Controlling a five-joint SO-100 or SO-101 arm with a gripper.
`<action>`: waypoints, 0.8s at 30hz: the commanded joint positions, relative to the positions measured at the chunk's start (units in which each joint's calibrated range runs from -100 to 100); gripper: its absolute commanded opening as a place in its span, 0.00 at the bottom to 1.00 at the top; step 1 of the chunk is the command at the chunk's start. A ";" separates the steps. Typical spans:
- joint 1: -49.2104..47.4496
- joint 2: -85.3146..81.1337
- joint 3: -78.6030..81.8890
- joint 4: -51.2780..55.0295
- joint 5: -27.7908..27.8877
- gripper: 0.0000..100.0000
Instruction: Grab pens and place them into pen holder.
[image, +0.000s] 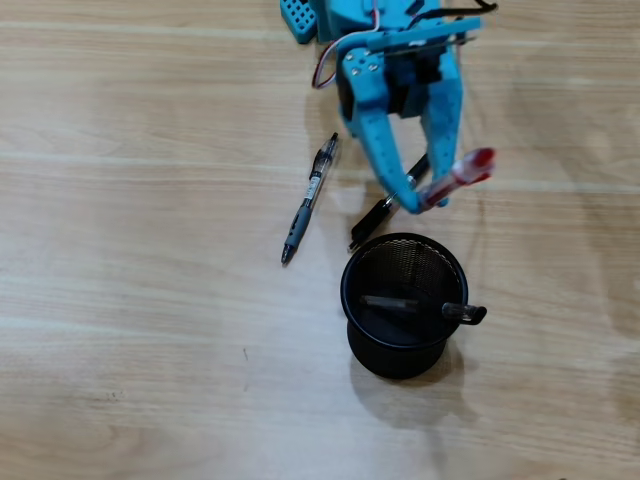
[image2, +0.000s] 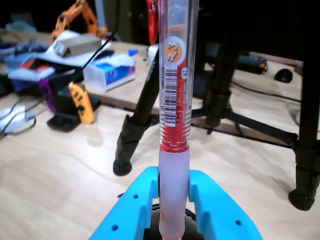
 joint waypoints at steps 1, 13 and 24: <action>2.11 2.25 2.66 -11.01 -1.89 0.02; 1.38 11.93 4.74 -18.30 -3.15 0.02; 1.29 12.10 4.83 -18.21 -3.15 0.12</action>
